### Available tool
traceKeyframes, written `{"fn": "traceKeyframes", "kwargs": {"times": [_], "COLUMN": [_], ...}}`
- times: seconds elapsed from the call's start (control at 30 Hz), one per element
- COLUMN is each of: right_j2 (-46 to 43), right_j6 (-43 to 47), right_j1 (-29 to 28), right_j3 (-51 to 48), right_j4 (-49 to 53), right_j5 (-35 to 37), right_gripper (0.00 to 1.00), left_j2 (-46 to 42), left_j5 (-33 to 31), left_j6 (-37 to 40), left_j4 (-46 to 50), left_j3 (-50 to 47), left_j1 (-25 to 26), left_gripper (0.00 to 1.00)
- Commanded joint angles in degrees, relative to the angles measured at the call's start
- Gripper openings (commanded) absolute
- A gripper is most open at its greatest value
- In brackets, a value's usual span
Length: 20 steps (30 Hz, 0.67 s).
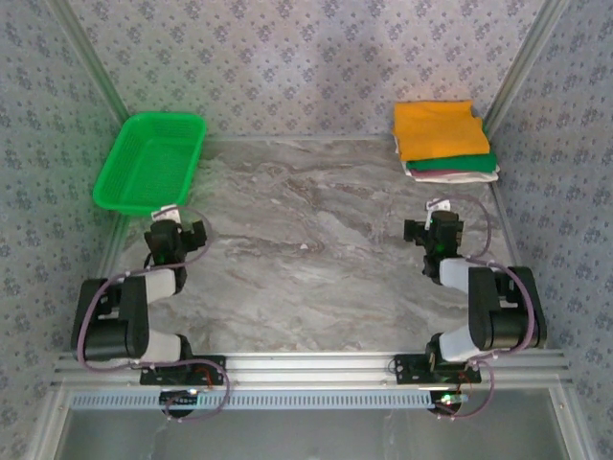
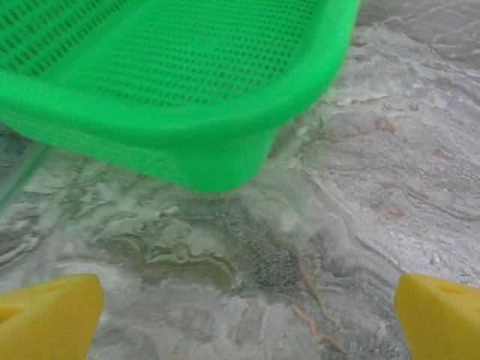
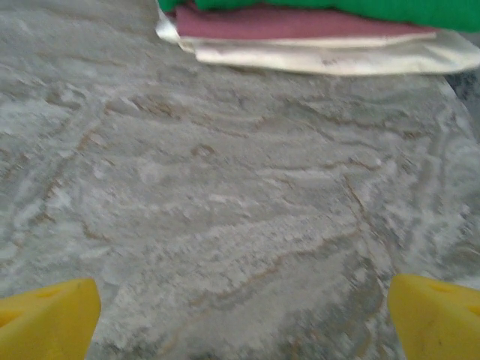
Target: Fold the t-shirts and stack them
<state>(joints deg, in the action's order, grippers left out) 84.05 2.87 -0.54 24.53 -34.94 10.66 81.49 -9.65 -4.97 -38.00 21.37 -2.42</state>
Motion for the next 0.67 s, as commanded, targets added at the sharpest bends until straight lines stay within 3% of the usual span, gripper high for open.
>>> {"fn": "traceKeyframes", "kwargs": {"times": [0.0,0.07,0.13,0.27,0.63], "right_j2": [0.9,3.9,2.9,3.4,3.3], "right_j6": [-0.6,-1.5,-3.2,-2.8,-1.8], "right_j1": [-0.6,-0.3,1.3,1.0,1.6], "right_j3": [-5.1,-5.6,-2.8,-3.3,-2.5], "right_j4": [-15.7,-19.7,-12.7,-14.7,-13.0], "right_j5": [-1.9,-0.6,-1.3,-1.4,-5.9], "right_gripper": [1.0,1.0,1.0,1.0,1.0], "left_j2": [4.0,6.4,6.3,6.3,6.2], "left_j5": [9.2,12.4,9.9,5.4,4.9], "left_j6": [1.9,3.6,3.6,3.0,3.5], "left_j4": [-16.2,-17.3,-6.8,-9.3,-9.8], "left_j3": [-3.1,-2.3,3.2,2.0,1.6], "left_j1": [-0.4,0.1,0.7,1.5,2.1], "left_gripper": [1.0,1.0,1.0,1.0,1.0]}}
